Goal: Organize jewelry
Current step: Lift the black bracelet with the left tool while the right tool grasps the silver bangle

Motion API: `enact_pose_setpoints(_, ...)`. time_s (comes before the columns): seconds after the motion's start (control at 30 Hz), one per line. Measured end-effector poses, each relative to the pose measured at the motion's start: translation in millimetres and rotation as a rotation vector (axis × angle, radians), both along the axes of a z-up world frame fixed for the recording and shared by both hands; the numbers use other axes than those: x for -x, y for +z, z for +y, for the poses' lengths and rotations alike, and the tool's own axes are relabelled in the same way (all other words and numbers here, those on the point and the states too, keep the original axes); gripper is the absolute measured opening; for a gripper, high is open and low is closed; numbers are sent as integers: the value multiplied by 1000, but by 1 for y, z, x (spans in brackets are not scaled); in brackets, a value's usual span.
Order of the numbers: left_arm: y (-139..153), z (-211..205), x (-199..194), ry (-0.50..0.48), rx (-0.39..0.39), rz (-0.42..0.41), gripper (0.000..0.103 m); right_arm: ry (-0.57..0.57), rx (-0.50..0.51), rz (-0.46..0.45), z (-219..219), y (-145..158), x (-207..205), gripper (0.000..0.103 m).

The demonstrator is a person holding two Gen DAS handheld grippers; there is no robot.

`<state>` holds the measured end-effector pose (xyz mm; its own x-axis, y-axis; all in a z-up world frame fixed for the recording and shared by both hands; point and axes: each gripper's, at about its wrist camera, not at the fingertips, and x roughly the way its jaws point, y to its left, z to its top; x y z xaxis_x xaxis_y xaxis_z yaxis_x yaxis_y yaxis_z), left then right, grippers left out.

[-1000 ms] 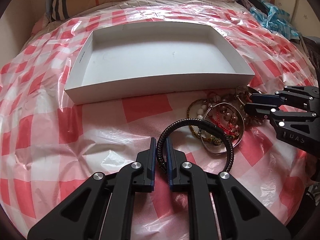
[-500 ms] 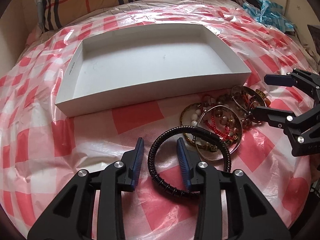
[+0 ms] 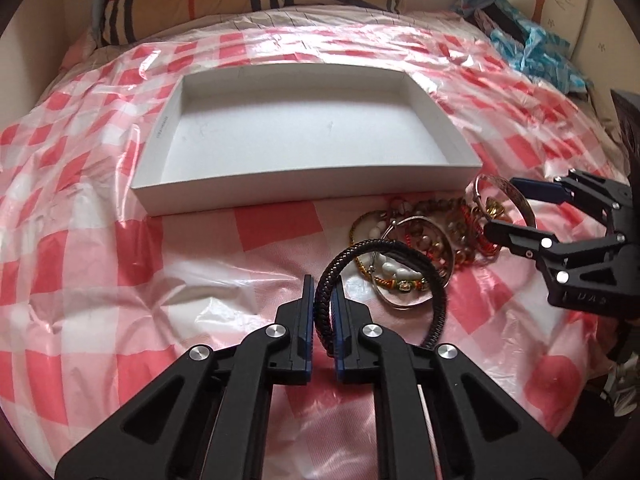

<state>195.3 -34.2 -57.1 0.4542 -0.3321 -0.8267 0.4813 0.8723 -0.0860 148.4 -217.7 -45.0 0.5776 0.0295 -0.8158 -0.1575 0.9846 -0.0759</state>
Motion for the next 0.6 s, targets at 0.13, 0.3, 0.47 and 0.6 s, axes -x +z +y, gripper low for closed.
enact_pose_setpoints(0.13,12,7,7,33,27,-21,7,8,99,-35,17,12,8,61)
enact_pose_setpoints(0.3,19,11,15,48,34,-32,7,24,162,-68,33,22,15,61)
enact_pose_setpoints(0.47,29,12,20,60,45,-51,7,28,159,-79,36,28,17,61)
enact_pose_setpoints(0.6,37,12,21,67,52,-70,7,25,142,-94,34,35,19,61)
